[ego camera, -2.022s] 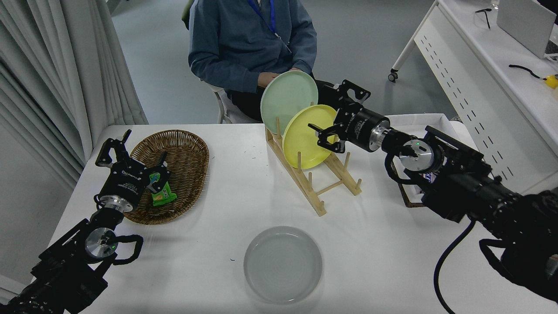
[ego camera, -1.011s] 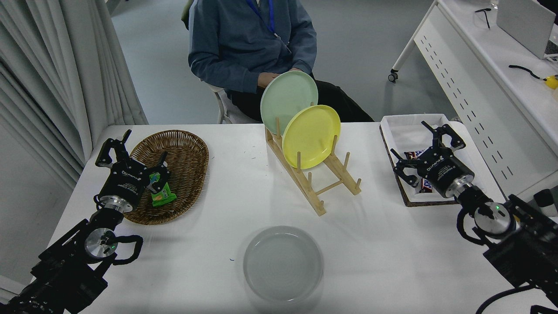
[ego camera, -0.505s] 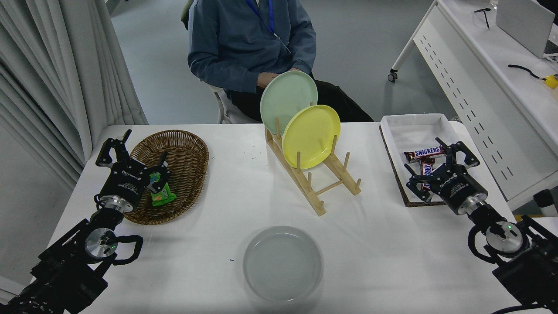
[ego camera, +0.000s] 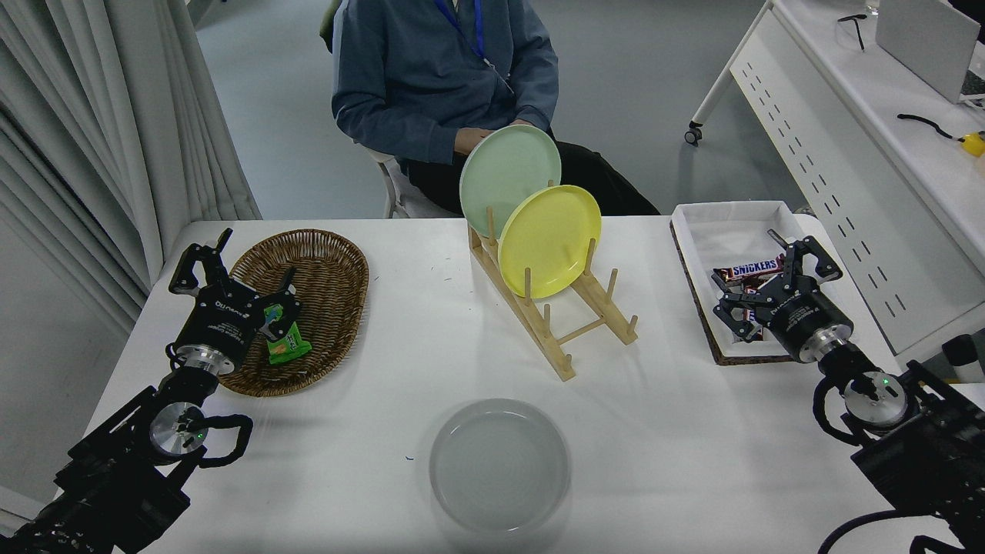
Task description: Place the plate on the table
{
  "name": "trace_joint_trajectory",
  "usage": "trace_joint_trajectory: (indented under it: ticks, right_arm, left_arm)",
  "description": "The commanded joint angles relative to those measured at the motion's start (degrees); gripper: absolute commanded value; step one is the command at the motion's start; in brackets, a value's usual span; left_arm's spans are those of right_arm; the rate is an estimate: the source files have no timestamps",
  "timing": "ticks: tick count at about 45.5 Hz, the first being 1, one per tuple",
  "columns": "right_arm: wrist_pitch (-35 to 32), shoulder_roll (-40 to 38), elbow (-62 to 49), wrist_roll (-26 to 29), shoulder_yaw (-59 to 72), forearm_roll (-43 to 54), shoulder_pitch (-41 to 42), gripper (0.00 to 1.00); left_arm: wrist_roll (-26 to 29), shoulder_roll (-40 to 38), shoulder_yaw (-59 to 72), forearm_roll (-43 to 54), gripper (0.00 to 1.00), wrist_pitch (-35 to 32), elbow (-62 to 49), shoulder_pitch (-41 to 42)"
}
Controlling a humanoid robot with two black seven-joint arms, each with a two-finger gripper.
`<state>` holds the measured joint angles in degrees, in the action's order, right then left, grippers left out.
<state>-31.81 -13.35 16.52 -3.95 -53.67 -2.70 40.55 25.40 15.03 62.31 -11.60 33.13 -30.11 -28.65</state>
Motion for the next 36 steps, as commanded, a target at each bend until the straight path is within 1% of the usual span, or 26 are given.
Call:
trace_joint_trajectory:
  ticks: [1, 20, 27, 33, 36]
  right_arm:
    - [-0.09, 0.25, -0.35, 0.0, 0.41, 0.07, 0.06, 0.99]
    - [0.35, 1.04, -0.61, 0.0, 0.32, 0.07, 0.32, 0.99]
    - [1.93, 1.13, -0.7, -0.18, -0.65, -0.02, 0.41, 0.99]
    - [2.37, 1.13, -0.79, -3.78, -0.82, -0.46, 0.24, 0.99]
    - [2.37, 1.05, -0.79, -3.96, -0.91, -0.46, 0.15, 0.99]
  left_arm:
    - [0.0, 0.0, 0.0, 0.0, 1.0, 0.0, 0.05, 0.0]
    - [0.0, 0.0, 0.0, 0.0, 1.0, 0.0, -0.04, 0.0]
    - [0.0, 0.0, 0.0, 0.0, 1.0, 0.0, 0.05, 0.0]
    - [0.0, 0.0, 0.0, 0.0, 1.0, 0.0, 0.05, 0.0]
    - [0.0, 0.0, 0.0, 0.0, 1.0, 0.0, 0.05, 0.0]
